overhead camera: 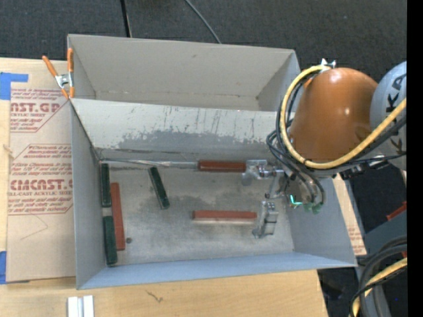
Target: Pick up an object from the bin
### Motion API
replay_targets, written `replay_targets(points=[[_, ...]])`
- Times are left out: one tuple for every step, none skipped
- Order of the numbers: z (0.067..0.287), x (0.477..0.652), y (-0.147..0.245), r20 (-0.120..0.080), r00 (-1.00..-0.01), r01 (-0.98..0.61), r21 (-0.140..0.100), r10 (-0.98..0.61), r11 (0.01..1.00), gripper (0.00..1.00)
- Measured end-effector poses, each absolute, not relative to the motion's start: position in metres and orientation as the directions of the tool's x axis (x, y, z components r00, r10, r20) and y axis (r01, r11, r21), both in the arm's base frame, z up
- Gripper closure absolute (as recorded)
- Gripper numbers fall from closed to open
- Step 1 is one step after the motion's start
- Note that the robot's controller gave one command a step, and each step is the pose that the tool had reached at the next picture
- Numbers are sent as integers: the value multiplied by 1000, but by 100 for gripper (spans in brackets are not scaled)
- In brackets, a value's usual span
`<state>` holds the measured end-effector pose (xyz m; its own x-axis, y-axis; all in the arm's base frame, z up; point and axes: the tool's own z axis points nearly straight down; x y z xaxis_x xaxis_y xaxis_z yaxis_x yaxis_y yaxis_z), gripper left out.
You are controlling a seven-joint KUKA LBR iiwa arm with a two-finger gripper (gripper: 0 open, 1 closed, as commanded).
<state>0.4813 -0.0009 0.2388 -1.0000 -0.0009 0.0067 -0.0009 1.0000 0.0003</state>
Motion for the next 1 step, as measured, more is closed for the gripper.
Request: replay_targets(points=[[242,483,-1,-1,-1000,-1,0,-1,1000,0]])
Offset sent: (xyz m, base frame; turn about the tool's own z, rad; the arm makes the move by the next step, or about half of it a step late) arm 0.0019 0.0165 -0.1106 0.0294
